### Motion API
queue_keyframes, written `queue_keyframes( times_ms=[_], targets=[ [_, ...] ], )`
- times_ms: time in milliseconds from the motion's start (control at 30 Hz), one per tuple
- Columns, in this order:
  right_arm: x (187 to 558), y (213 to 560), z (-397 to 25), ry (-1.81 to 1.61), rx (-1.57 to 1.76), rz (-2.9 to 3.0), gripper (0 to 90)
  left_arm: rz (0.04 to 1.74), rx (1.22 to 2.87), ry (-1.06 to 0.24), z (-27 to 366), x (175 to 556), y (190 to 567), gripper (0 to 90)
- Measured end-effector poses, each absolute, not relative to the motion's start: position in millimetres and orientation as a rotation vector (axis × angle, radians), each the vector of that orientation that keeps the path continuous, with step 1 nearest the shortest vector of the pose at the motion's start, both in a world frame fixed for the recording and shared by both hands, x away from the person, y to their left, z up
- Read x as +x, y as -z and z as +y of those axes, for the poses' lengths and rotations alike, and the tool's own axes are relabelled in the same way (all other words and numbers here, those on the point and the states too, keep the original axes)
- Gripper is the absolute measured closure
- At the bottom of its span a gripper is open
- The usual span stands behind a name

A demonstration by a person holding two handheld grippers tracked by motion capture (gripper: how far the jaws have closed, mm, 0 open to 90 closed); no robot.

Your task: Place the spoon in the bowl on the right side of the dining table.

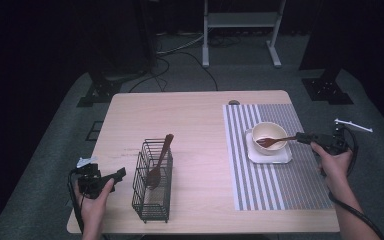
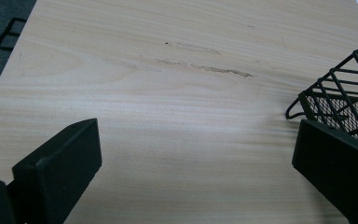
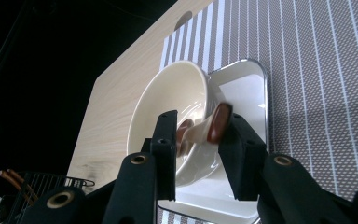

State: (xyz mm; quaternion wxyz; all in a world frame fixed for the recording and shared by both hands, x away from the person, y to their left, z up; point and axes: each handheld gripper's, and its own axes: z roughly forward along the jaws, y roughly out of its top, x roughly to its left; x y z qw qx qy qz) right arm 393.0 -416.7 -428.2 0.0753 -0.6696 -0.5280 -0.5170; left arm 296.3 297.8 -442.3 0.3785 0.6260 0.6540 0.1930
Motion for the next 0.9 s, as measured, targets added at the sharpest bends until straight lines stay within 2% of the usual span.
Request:
queue_keyframes(
  times_ms=[900],
  targets=[
    [372.9,442.4,-403.3,1.526,-1.930,-1.627,59.9,1.663,1.612,-0.494,297.0,295.2,442.4,0.2]
  ],
)
